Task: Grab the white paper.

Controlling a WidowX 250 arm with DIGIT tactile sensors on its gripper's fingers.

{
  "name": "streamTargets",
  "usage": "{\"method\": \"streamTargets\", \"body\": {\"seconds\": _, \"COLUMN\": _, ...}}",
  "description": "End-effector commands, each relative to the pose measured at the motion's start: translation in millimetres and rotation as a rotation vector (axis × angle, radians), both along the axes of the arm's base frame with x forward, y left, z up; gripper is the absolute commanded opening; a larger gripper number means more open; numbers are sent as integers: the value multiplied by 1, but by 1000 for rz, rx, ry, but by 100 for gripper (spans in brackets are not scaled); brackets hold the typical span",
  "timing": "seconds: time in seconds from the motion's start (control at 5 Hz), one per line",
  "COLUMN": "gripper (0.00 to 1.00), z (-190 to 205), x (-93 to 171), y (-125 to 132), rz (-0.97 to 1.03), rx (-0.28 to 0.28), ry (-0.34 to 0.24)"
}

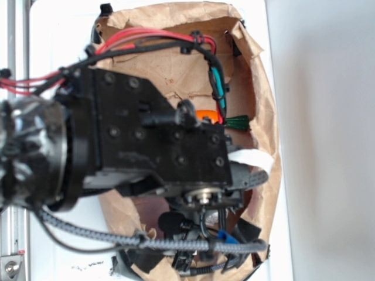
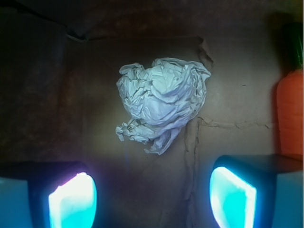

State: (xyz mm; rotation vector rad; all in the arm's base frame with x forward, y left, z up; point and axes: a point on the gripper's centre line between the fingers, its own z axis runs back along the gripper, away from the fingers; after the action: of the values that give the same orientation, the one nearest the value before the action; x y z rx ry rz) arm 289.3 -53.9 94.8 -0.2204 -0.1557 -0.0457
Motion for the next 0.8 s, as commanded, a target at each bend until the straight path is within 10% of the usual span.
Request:
{"method": "streamTargets", "body": {"seconds": 0.0, "gripper": 100, "z": 20, "x": 3, "y": -2, "rz": 9, "rx": -6, "ry": -59}}
{"method": "streamTargets", "body": {"seconds": 0.6, "gripper": 100, "z": 16, "x": 16, "y": 5, "rz": 52, "rx": 4, "ry": -158}}
